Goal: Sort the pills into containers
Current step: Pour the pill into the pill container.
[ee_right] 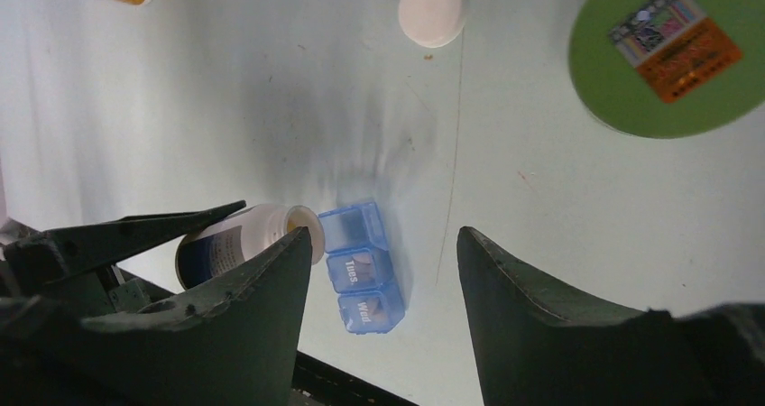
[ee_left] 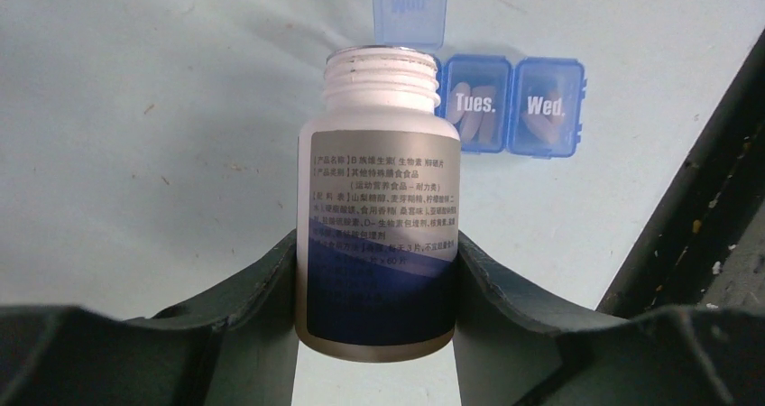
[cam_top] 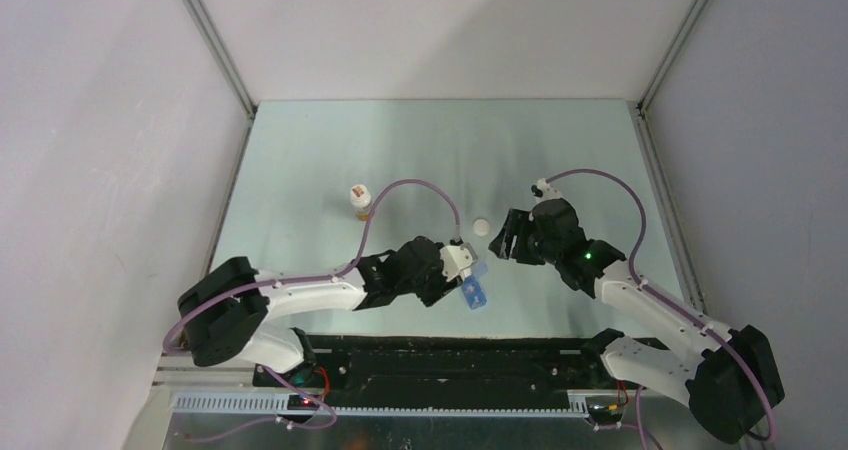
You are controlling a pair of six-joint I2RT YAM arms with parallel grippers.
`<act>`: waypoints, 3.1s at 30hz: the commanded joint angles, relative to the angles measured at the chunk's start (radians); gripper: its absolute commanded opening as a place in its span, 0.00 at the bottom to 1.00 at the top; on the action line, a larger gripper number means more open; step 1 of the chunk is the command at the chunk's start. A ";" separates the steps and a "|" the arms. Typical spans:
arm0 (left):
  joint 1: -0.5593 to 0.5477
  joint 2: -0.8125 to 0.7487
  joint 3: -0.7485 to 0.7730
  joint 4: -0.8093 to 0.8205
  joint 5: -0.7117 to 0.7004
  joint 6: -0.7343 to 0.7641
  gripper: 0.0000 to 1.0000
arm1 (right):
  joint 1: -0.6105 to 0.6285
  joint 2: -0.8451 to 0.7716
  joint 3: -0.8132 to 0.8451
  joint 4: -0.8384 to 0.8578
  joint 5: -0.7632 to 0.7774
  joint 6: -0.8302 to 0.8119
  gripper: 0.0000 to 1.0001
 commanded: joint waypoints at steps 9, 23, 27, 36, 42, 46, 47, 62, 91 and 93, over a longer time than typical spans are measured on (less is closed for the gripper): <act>-0.069 0.078 0.176 -0.260 -0.187 0.002 0.00 | 0.003 -0.044 0.011 -0.001 0.052 0.044 0.64; -0.111 0.098 0.258 -0.360 -0.224 0.001 0.00 | -0.022 -0.060 0.001 -0.017 0.060 0.041 0.57; -0.114 0.110 0.275 -0.375 -0.229 0.002 0.00 | -0.031 -0.073 -0.005 -0.018 0.054 0.037 0.41; -0.128 0.165 0.329 -0.427 -0.260 0.008 0.00 | -0.045 -0.125 -0.007 -0.049 0.071 0.035 0.28; -0.140 0.200 0.363 -0.462 -0.283 0.007 0.00 | -0.056 -0.140 -0.008 -0.060 0.071 0.032 0.29; -0.143 0.212 0.379 -0.479 -0.286 0.010 0.00 | -0.061 -0.137 -0.008 -0.062 0.069 0.030 0.29; -0.144 0.213 0.381 -0.481 -0.288 0.009 0.00 | -0.061 -0.138 -0.010 -0.060 0.068 0.030 0.29; -0.160 0.268 0.450 -0.572 -0.287 0.048 0.00 | -0.083 -0.137 -0.014 -0.054 0.042 0.029 0.30; -0.180 0.333 0.538 -0.691 -0.327 0.080 0.00 | -0.091 -0.127 -0.026 -0.046 0.024 0.031 0.31; -0.180 0.337 0.547 -0.703 -0.312 0.084 0.00 | -0.092 -0.126 -0.029 -0.041 0.024 0.028 0.31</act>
